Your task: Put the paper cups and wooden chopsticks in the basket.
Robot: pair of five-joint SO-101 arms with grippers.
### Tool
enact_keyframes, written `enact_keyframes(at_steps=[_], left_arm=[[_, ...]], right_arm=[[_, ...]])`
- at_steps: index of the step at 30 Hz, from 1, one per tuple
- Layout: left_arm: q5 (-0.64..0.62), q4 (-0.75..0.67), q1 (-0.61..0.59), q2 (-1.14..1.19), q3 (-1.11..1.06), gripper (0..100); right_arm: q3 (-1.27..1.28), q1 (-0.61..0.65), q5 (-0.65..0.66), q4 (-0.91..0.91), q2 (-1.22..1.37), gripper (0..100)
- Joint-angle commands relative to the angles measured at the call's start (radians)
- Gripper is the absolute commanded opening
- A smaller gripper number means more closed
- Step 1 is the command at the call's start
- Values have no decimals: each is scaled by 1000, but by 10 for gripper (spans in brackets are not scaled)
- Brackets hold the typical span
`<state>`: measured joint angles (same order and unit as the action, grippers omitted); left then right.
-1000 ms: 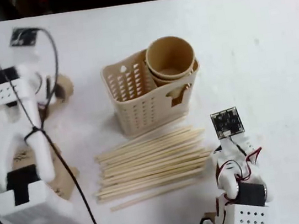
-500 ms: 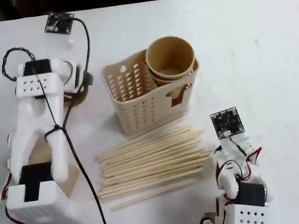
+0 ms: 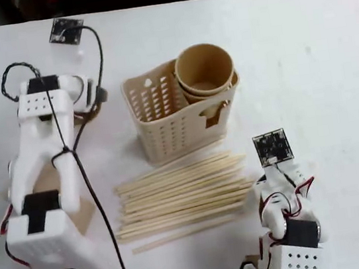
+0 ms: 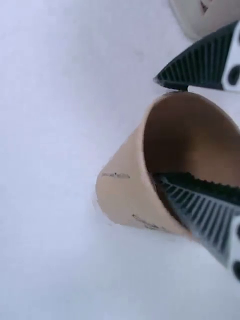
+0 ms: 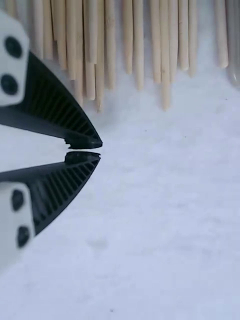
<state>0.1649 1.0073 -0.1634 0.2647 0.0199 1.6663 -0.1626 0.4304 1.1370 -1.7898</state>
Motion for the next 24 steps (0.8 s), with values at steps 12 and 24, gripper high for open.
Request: enact_keyframes(at_steps=[12,24], left_arm=[[2,181,-71,349,480,89],[2,726,-41,366,1073,23]], right_arm=[[-2,8,-5,-1,-12,25],[-5,2,-5,-1,-13,25]])
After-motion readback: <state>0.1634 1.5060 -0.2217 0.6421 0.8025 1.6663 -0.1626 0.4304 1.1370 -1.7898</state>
